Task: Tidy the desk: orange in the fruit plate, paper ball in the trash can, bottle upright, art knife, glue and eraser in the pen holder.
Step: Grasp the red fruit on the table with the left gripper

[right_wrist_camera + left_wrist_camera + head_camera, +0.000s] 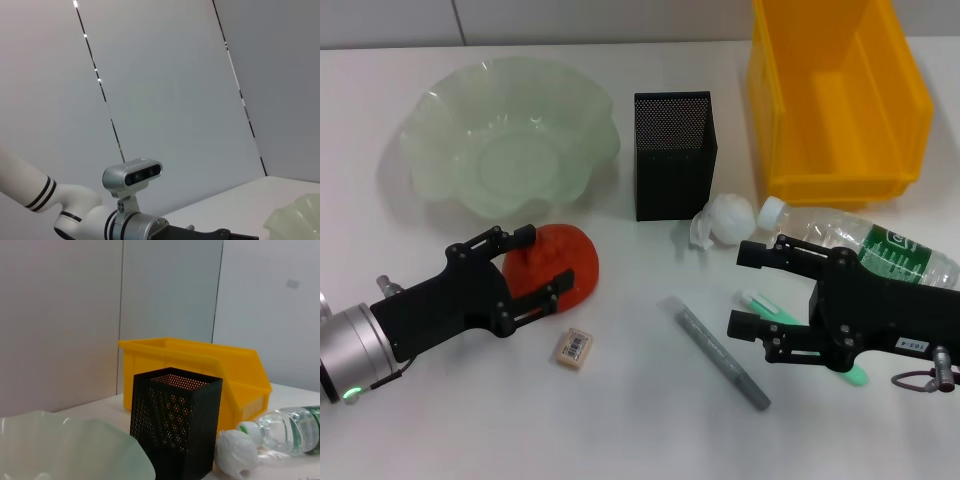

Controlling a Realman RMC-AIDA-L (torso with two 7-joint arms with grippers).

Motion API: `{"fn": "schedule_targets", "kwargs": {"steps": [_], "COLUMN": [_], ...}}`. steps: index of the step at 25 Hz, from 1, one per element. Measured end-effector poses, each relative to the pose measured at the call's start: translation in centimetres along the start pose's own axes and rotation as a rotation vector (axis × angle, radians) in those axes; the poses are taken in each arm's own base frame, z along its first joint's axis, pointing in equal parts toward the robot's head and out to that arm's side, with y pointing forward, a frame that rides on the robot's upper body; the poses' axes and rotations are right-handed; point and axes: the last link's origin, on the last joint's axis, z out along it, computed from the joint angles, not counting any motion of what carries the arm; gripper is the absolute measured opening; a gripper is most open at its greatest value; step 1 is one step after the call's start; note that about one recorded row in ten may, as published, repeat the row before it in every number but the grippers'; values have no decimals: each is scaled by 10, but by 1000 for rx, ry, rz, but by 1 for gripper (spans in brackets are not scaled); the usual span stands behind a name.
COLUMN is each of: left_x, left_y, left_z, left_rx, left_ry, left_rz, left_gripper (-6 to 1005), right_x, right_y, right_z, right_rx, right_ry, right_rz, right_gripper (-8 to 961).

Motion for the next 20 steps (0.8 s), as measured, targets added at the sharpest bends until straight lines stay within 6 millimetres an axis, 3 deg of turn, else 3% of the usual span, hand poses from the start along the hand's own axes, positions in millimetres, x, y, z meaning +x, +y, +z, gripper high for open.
{"fn": "schedule_targets", "kwargs": {"steps": [2,7,15,19,20], "left_x": [0,-1,-3,2,2], "left_y": [1,0,-3,0,0], "left_z": [0,0,2,2,2], "left_rx": [-3,4,18,-5,-6], "left_ry": [-2,-3,-20,11,15], "left_rz": [5,-15,-49,-45,-45], "left_gripper": [781,646,372,169,165], "right_x": [0,0,0,-1,-1], "right_y": [0,0,0,-1,-1], "right_z": [1,2,2,2,2], "right_rx": [-2,-6,-6,-7,-7], "right_ry": [0,-2,-2,-2,-2], "right_rz": [0,5,5,4,4], "right_gripper": [830,830,830,830,830]}}
